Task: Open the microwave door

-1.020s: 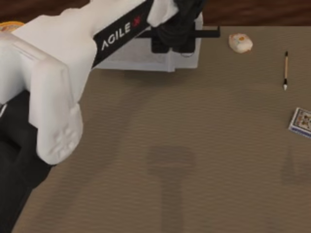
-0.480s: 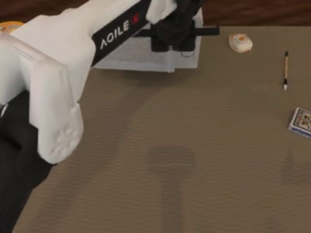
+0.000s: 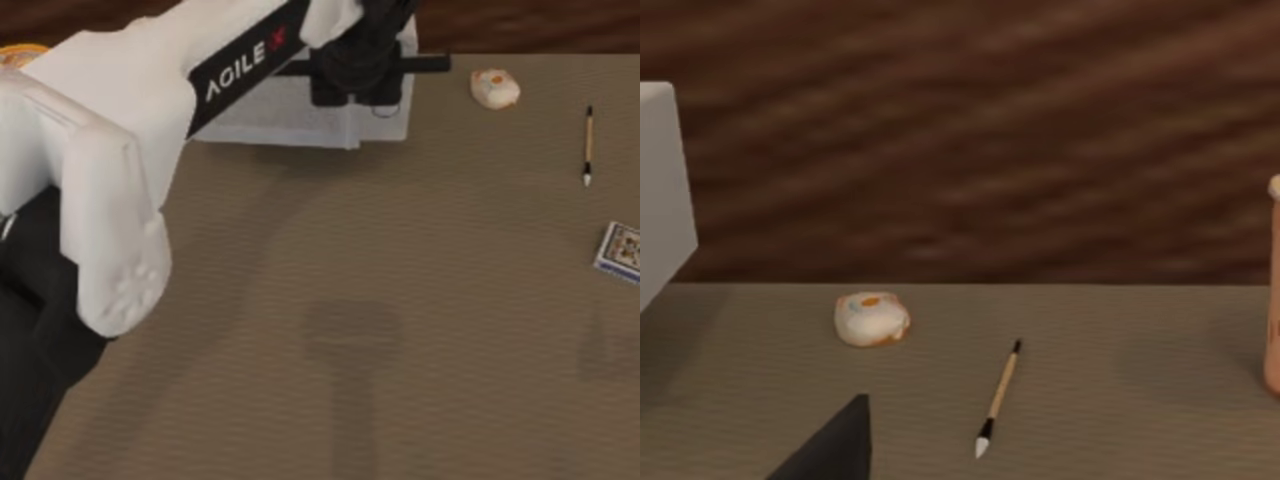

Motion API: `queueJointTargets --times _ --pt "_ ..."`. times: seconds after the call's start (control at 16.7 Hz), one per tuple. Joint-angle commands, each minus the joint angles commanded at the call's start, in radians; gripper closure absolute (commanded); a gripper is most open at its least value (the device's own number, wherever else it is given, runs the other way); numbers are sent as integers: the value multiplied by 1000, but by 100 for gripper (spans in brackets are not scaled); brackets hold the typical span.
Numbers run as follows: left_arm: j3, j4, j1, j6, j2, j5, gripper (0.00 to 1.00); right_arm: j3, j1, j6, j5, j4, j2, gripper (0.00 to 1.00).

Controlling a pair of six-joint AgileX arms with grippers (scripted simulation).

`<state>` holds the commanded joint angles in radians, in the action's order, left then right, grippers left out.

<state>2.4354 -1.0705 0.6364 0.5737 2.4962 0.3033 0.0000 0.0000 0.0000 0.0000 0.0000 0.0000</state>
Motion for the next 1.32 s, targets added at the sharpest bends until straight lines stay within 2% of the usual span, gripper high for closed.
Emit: queueJointTargets --times 0.72,1.08,1.32 --pt "-4 5 10 1 3 -5 100 0 0 0 0 0 0 0" --pt "-180 96 -1 -59 -96 -24 100 0 0 0 0 0 0 0" --pt "-204 112 -3 -68 -112 -30 100 0 0 0 0 0 0 0"
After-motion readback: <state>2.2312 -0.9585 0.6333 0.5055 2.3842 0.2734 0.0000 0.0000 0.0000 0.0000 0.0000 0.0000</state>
